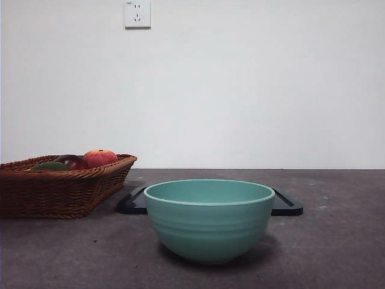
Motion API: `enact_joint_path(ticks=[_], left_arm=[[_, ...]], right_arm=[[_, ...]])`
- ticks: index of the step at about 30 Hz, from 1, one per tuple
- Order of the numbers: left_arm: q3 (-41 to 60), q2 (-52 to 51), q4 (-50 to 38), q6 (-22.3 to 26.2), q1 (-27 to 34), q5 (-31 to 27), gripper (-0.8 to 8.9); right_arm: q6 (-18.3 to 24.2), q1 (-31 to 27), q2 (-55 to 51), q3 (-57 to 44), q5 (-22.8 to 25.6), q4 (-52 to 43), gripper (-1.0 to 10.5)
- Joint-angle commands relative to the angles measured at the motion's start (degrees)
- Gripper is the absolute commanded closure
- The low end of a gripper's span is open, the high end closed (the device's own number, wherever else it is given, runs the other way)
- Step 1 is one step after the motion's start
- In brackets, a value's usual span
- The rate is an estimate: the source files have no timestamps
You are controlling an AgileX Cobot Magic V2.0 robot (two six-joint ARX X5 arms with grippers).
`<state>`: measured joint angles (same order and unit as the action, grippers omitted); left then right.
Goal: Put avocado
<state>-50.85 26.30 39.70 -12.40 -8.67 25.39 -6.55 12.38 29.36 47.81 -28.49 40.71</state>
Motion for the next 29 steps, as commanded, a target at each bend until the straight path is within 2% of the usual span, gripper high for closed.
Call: enact_joint_path(ticks=[1,4,5,10,12,29], left_arm=[[-1.2,0.3,1.4,1.6,-0.2,0.3,6.72],[-1.2,0.2,3.2,2.9,-0.2,0.3,5.81],[-1.2,0.2,3.5,2.9,-0.2,0.3,5.47],[-1.2,0.2,4.4,3.5,-0.2,0.3,3.34],[-1.2,0.2,4.5,4.0,-0.2,0.3,2.84],[-1.2,0.2,4.4,4.5,-0.2,0.3,2.72]], right_arm=[[1.4,0.3,0.2,0.8,0.0,-0.2,9.3],[1.4,0.2,0.3,0.8,0.0,-0.2,9.2],[1.4,0.2,0.2,0.8,0.0,-0.2,8.9],[1.4,0.2,0.2,0.8,0.9,-0.3,5.0],[1.3,0.2,0.2,0.8,1.5,-0.3,4.3],[1.4,0.2,0.2,0.8,3.1,-0.4,3.4]])
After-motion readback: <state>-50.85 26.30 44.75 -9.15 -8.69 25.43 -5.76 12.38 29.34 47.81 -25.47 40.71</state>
